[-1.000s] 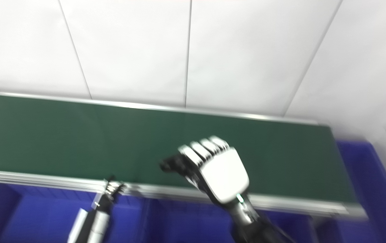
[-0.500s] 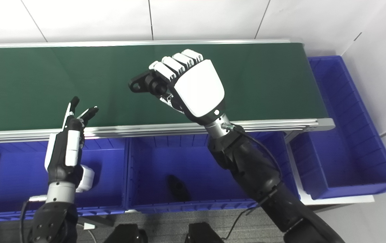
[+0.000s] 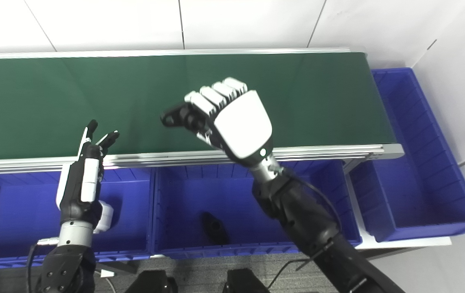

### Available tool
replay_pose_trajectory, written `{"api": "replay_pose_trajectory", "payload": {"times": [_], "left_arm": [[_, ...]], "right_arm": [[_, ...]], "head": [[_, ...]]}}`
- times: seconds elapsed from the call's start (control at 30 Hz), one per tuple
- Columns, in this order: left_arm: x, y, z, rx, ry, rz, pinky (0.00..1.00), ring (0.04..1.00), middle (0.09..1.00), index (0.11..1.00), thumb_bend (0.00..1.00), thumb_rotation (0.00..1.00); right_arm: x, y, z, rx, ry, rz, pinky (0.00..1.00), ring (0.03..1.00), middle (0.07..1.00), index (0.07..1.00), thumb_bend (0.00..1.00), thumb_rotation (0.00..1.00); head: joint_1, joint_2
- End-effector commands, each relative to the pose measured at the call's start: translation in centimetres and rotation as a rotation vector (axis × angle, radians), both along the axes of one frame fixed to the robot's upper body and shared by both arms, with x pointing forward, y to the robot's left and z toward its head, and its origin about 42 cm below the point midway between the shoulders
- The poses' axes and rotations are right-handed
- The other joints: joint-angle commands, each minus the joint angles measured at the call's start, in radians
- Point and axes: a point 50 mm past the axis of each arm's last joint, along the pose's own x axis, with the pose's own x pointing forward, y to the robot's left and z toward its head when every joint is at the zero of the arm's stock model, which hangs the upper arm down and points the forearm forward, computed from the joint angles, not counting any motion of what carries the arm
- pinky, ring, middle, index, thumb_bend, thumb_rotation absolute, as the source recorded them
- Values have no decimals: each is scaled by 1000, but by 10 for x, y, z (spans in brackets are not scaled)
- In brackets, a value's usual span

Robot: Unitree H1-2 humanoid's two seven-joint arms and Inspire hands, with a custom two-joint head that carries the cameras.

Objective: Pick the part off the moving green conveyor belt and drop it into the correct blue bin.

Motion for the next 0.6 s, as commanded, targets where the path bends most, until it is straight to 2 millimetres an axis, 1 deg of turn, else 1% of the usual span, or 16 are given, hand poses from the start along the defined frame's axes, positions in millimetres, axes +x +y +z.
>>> {"api": "replay_pose_trajectory", "payload": {"times": [0.0,0.03,0.13,0.2,0.23,0.37,0.5,0.57], "left_arm": [[0,-1,5,-5,-56,16,1000,912,843,1000,592,947],[-1,0,3,4,-58,15,1000,913,844,1000,588,955],[-1,2,1,6,-62,15,1000,913,847,1000,583,963],[-1,2,0,2,-62,15,1000,918,856,1000,557,942],[-1,2,0,5,-61,15,1000,917,858,1000,557,952],[-1,2,0,11,-60,15,1000,913,859,1000,530,961],[-1,0,-1,-3,-59,19,1000,922,856,1000,517,949],[-1,0,-1,1,-57,22,1000,916,850,1000,520,960]], "right_arm": [[-7,0,4,17,-20,45,205,251,392,494,524,0],[-12,-1,-1,8,0,49,208,252,393,492,525,0],[-24,-3,-14,-3,30,60,211,254,393,487,527,0],[-29,-5,-21,-10,58,61,209,254,392,487,528,0],[-32,-6,-25,-16,79,57,208,254,392,487,527,0],[-41,-13,-42,-38,143,56,215,261,400,485,527,0],[-47,-19,-59,-56,191,52,222,263,402,482,529,0],[-50,-23,-67,-69,219,49,233,269,397,487,528,0]], "head": [[1,1],[1,-11],[-3,-12],[-3,-12],[-3,-12],[-6,-13],[-4,-14],[0,-14]]}}
